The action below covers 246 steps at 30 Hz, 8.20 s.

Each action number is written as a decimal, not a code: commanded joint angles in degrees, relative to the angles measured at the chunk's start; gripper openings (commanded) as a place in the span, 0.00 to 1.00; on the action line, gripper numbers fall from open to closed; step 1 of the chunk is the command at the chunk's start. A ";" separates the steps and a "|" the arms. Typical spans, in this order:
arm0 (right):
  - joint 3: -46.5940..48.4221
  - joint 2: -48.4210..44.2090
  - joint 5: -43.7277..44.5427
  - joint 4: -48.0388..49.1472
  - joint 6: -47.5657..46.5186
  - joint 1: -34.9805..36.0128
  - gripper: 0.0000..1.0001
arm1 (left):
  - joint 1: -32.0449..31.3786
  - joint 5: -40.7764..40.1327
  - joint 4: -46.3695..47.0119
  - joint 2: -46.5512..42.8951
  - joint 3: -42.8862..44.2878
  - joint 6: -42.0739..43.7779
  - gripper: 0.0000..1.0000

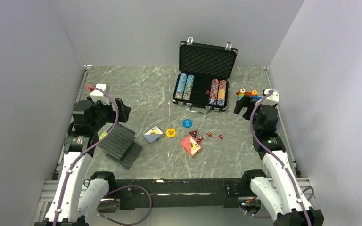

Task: Pack up texas hold em set

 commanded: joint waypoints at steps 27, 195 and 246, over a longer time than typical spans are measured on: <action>16.65 26.52 2.14 -33.15 10.71 13.61 0.74 | -5.43 -6.38 -1.77 2.44 2.16 1.10 0.99; 15.01 42.09 11.92 -28.08 22.14 25.41 0.08 | -8.14 -8.31 -2.08 -1.42 0.64 1.42 0.99; 75.95 87.83 7.03 -25.91 -1.53 16.04 0.00 | -8.50 -8.67 -1.87 -1.26 0.76 1.86 0.99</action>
